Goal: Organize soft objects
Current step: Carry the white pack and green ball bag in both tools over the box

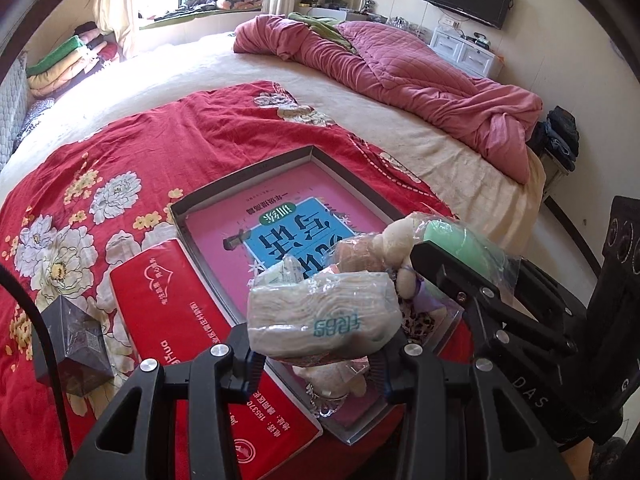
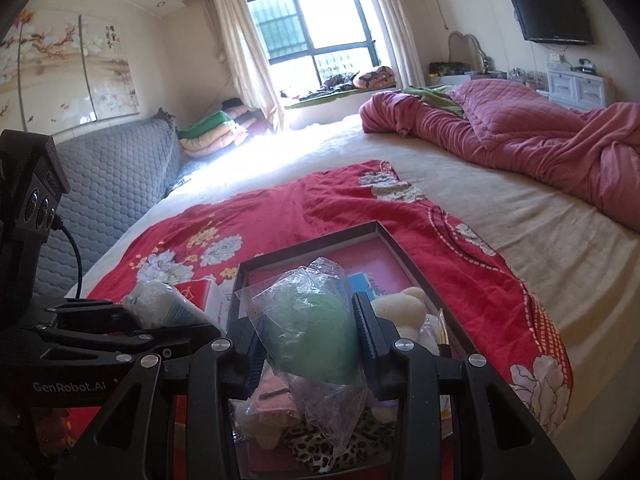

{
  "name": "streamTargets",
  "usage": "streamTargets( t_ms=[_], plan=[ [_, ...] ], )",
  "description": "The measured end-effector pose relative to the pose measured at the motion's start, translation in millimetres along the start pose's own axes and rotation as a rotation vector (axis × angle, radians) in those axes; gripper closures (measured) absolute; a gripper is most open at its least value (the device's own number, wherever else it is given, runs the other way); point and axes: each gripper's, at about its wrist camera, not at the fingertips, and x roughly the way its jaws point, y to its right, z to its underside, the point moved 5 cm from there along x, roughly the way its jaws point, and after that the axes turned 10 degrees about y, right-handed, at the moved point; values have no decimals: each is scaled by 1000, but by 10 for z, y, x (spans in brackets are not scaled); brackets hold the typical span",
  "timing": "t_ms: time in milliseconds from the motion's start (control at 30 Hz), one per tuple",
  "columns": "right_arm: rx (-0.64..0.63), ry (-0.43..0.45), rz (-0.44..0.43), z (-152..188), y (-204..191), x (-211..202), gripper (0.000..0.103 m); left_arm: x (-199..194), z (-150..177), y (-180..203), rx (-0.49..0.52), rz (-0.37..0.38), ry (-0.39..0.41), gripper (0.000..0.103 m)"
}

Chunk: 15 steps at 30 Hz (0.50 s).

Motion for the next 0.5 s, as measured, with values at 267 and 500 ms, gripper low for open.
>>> streamTargets(
  t_ms=[267,500],
  plan=[
    [99,-57,-16,132,181,190,61,228,-5,13,13,4,-38,59],
    [180,-86,-40,193,291,325,59,346,-5,-5,18,1,-55,59]
  ],
)
